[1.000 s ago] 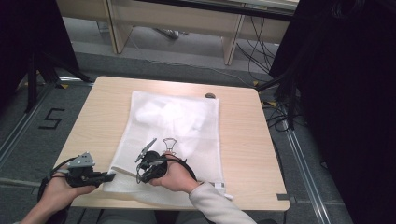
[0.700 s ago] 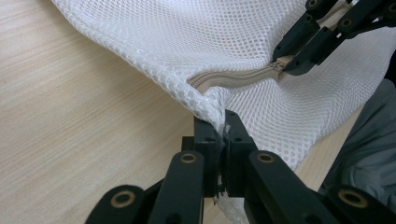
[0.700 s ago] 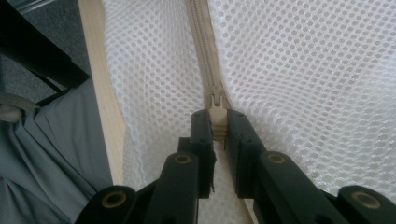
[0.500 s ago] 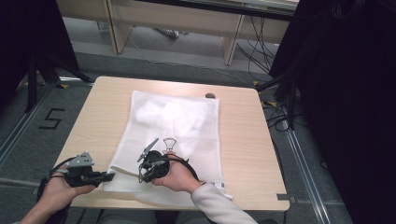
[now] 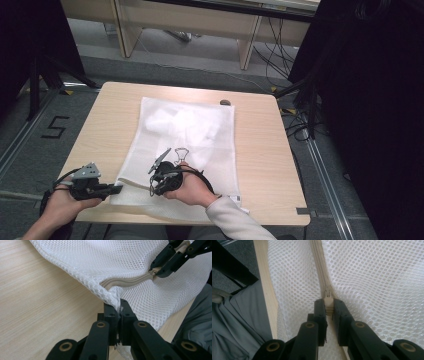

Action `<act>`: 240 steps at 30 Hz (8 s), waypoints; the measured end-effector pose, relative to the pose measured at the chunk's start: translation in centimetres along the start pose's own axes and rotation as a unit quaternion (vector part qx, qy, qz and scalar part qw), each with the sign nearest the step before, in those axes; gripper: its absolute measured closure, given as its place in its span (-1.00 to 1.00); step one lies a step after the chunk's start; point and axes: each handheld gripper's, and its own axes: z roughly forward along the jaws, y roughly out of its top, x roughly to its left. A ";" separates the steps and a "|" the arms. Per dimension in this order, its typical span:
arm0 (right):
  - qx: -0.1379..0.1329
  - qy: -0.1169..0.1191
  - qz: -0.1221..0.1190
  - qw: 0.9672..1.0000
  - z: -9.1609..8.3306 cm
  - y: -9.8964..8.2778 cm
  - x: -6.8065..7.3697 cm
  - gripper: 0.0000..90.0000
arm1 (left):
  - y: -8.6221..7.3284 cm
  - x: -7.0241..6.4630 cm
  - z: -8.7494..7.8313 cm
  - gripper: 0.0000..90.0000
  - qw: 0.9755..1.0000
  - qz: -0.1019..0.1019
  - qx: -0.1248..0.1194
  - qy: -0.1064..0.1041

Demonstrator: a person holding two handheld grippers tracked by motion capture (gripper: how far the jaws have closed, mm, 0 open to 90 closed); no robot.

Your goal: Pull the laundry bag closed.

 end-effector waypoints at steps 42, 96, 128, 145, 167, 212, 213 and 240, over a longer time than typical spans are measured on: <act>0.011 -0.010 0.002 1.000 -1.1 -1.3 -0.6 0.83 | -0.1 0.1 0.1 0.91 1.000 -0.005 -0.001 0.003; 0.013 -0.025 0.010 1.000 -2.8 -3.2 -1.3 0.83 | -0.1 0.2 0.1 0.91 1.000 -0.007 0.009 0.003; -0.002 -0.017 0.023 1.000 -4.0 -4.3 -1.5 0.83 | -0.2 0.3 0.1 0.91 1.000 -0.009 0.010 0.006; -0.003 -0.025 0.032 0.999 -4.7 -5.2 -1.7 0.83 | -0.2 0.3 0.1 0.91 1.000 -0.009 0.006 0.006; -0.009 -0.027 0.030 0.999 -5.6 -6.1 -2.0 0.83 | -0.2 0.3 0.2 0.91 1.000 -0.014 0.004 0.006; -0.015 -0.027 0.045 0.999 -6.9 -7.7 -2.2 0.83 | -0.2 0.3 0.1 0.91 1.000 -0.022 0.014 0.003; -0.015 -0.029 0.047 0.998 -7.0 -7.8 -2.2 0.83 | -0.2 0.3 0.1 0.91 1.000 -0.020 0.014 0.003; -0.021 -0.036 0.050 0.998 -7.9 -8.9 -2.5 0.83 | -0.2 0.4 0.1 0.91 1.000 -0.013 0.013 0.004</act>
